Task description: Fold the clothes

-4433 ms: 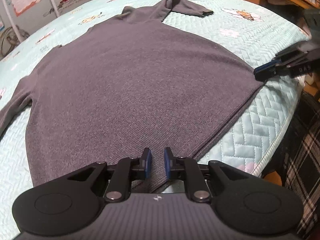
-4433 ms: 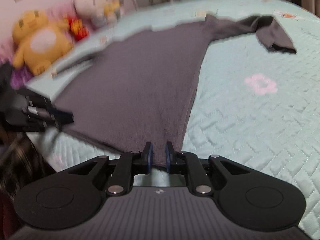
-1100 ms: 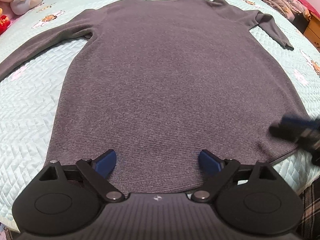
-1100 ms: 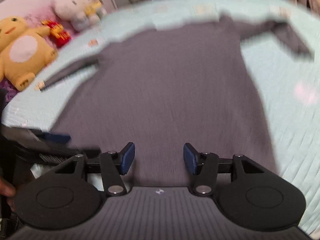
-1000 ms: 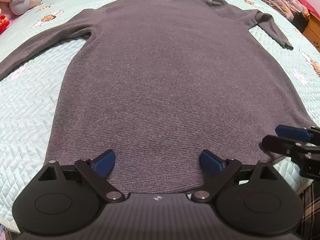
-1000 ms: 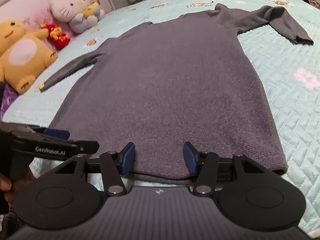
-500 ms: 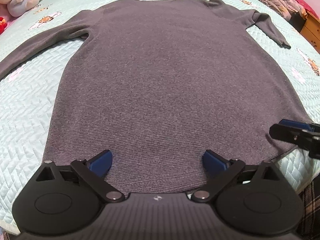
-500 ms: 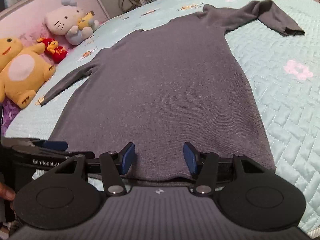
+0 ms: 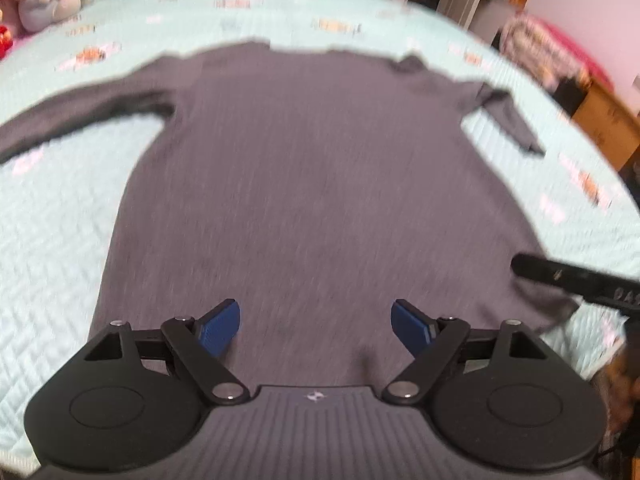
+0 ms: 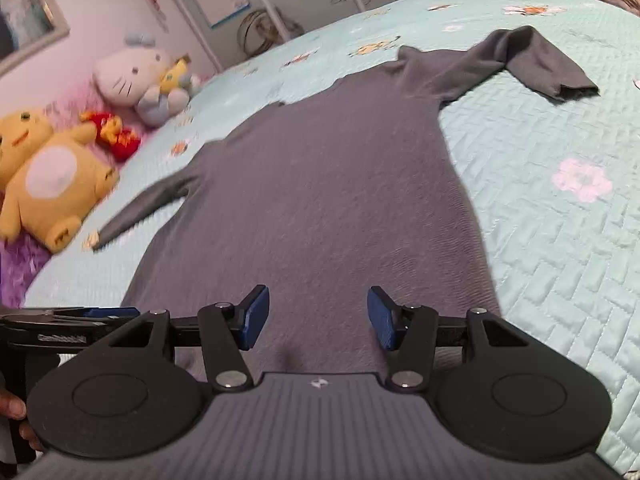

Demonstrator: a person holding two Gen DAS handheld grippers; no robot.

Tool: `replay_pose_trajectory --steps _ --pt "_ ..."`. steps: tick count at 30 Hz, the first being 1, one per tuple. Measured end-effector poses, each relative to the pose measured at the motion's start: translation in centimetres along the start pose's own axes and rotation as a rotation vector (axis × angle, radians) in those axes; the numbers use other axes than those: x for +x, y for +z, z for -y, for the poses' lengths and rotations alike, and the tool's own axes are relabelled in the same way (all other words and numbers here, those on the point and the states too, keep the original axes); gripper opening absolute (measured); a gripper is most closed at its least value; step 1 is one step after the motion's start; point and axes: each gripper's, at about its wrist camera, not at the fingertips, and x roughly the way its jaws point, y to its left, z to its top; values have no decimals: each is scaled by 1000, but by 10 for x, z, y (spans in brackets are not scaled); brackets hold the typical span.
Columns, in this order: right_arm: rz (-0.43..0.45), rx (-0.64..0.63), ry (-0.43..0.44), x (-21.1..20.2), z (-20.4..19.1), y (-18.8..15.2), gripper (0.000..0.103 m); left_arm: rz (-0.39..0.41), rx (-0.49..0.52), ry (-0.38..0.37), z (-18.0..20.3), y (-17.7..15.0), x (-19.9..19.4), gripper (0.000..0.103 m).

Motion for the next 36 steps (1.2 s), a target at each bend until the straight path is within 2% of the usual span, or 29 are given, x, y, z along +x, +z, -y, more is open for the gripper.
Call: replay_pose_trajectory --steps 2,4,6,7,10,12,16,21,22,23,24,25,26,27,28,30,34,36 --pt "-11 28 -2 6 12 -5 57 7 2 5 0 0 6 86" --pt "-22 47 1 12 24 -12 57 -48 -2 27 -2 -4 23 86" --pt "3 41 24 10 27 -16 57 -63 27 38 -1 -10 29 88" --pt "-4 30 20 9 25 -15 57 -68 44 43 0 -14 32 92" --pt "-28 62 17 8 25 -5 58 -83 93 64 6 -16 36 93" --pt "-22 99 29 6 26 2 58 -90 77 58 4 -13 37 94" --pt "36 70 2 1 25 7 59 -84 65 42 2 -14 36 95" --pt "33 111 6 11 46 6 58 -91 79 45 3 -15 34 95" --pt "22 151 18 14 56 3 56 -99 66 28 2 -12 32 94" --pt "30 183 35 14 65 0 45 -108 49 8 1 -9 30 93" --pt "33 194 37 13 70 -1 33 -117 32 -13 0 -5 27 86" --pt "37 206 39 11 74 -2 28 -126 16 -34 -1 -2 25 74" --pt "39 221 47 10 80 -3 26 -128 -10 -64 -1 3 22 69" --pt "38 247 69 8 85 -3 26 -128 -37 -97 0 8 19 63" --pt "38 271 87 6 90 -2 26 -120 -40 -112 4 12 17 62" --pt "47 292 102 2 95 0 27 -102 -36 -135 15 21 15 62" --pt "105 298 103 -13 108 6 29 -104 30 -133 44 36 23 62" --pt "140 305 79 -20 118 9 41 -111 52 -123 56 44 32 62"
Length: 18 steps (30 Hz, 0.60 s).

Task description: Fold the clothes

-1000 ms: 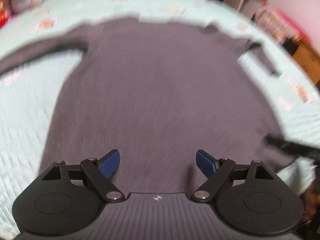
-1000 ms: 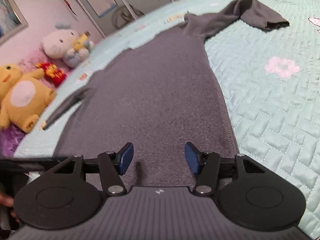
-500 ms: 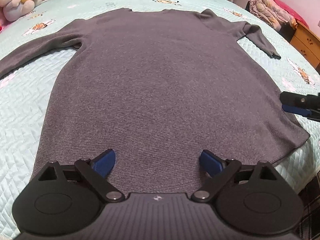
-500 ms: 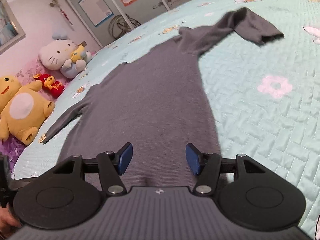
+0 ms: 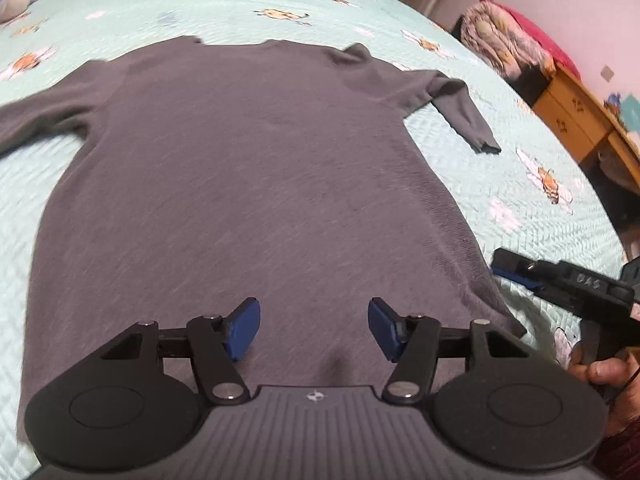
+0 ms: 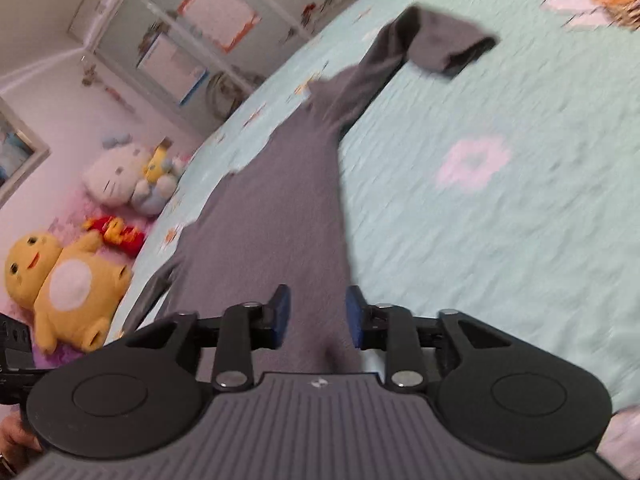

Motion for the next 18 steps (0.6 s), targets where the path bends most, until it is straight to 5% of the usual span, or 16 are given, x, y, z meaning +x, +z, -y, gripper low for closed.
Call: replay_pose_trajectory --steps 8,10,15,18 --pt "115 186 -68 -9 58 28 44 -14 -10 58 15 17 48 66" --pt "143 215 -75 -6 63 38 45 -32 -13 66 16 14 61 79" --pt "272 425 -88 13 90 75 56 -67 86 109 33 14 65 83" --pt "374 513 -120 32 102 101 56 -87 37 53 28 25 61 80"
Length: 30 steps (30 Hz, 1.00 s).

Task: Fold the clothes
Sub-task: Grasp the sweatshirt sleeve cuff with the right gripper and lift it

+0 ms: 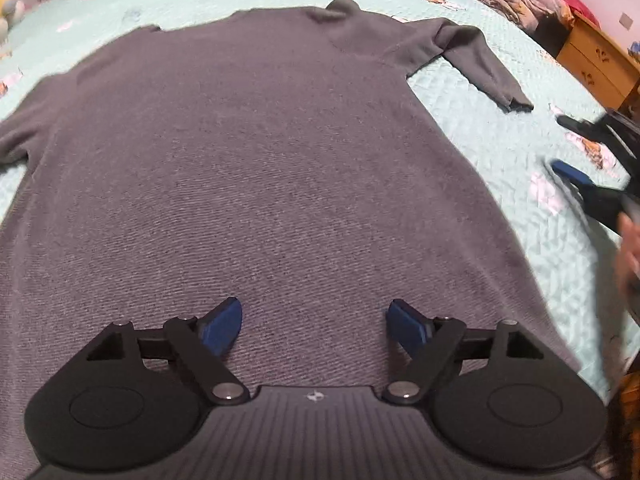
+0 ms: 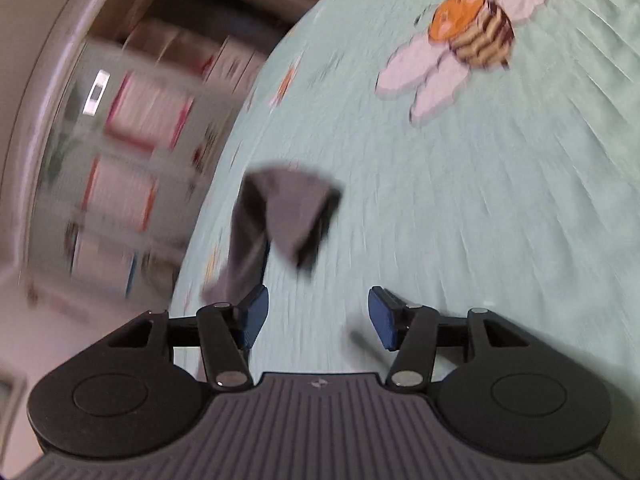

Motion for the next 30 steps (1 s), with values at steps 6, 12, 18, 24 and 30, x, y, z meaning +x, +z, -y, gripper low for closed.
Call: replay_pose_trajectory --steps 6,12,18,24,30 --pt "227 3 40 47 -22 24 58 89 -82 -99 -4 25 -11 63" --pt "371 -186 -19 77 -3 34 74 130 -74 -58 -2 61 8 63" --pt "303 -229 57 93 -4 52 78 296 -142 -20 -13 114 28 63" --pt "195 -297 90 107 -12 56 81 370 -186 38 -26 156 71 64" --pt "23 -445 66 111 -30 38 2 347 -188 27 -28 148 97 66"
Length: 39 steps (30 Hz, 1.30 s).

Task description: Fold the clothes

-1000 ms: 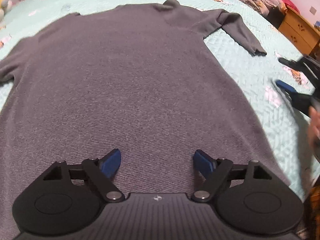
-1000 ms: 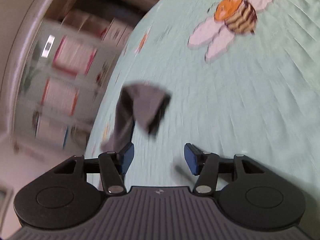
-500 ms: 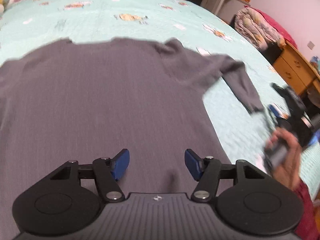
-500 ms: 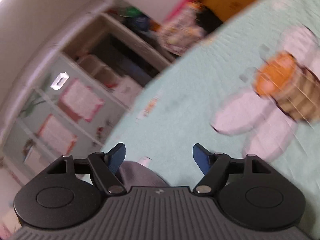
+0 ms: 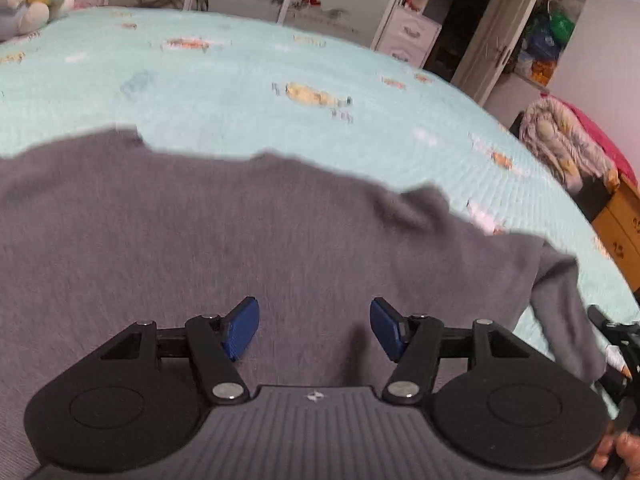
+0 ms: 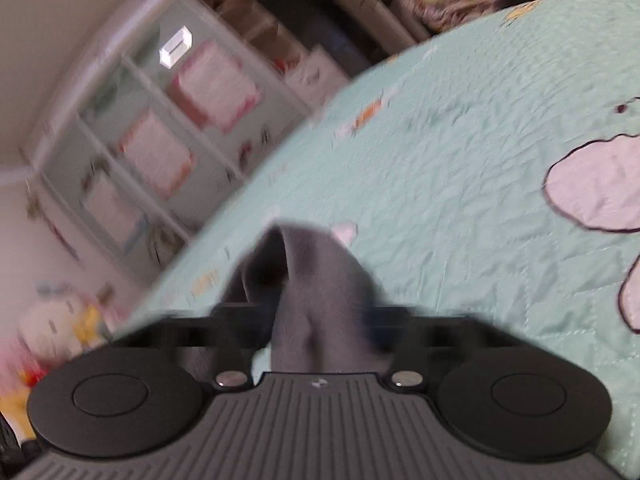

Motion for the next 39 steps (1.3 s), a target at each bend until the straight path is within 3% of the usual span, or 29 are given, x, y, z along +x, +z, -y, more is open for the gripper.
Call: replay_pose_trajectory --steps 3,5,7,9,16,19,23,26,27,28,29,32,35,36,39 --pt "73 -109 -148 -14 -11 3 2 7 119 3 7 -6 -2 66" --pt "127 -181 -257 -25 -11 10 2 -4 141 -4 7 -4 -3 67" --pt "125 -147 -303 -26 2 15 2 -14 135 -14 3 -1 0 68" --pt "119 -87 -315 -27 12 17 2 -19 130 -13 1 3 2 68" --pt "173 -248 -341 -36 -16 18 2 -30 189 17 12 10 17 75" --pt "165 -219 -309 -30 -11 22 2 -24 214 21 20 16 21 73" --pt "241 -199 -194 -37 -10 26 2 19 201 -38 31 39 27 71" --pt "296 -235 -126 -39 -20 27 2 -16 190 -44 41 50 42 56" --pt "302 -264 -129 -39 -25 27 3 -42 185 -38 45 52 49 39" --pt "296 -280 -134 -40 -28 26 3 -52 185 -31 49 51 51 31" --pt "283 -281 -141 -38 -28 27 3 -43 196 -48 56 48 47 31" --pt "258 -143 -134 -37 -5 39 3 17 352 -108 91 32 21 35" --pt "259 -13 -100 -43 17 46 3 75 590 -141 138 7 -6 60" --pt "265 -25 -89 -45 15 46 3 96 661 -151 152 -1 -13 68" --pt "274 -128 -32 -47 2 45 4 144 870 -187 196 -28 -29 70"
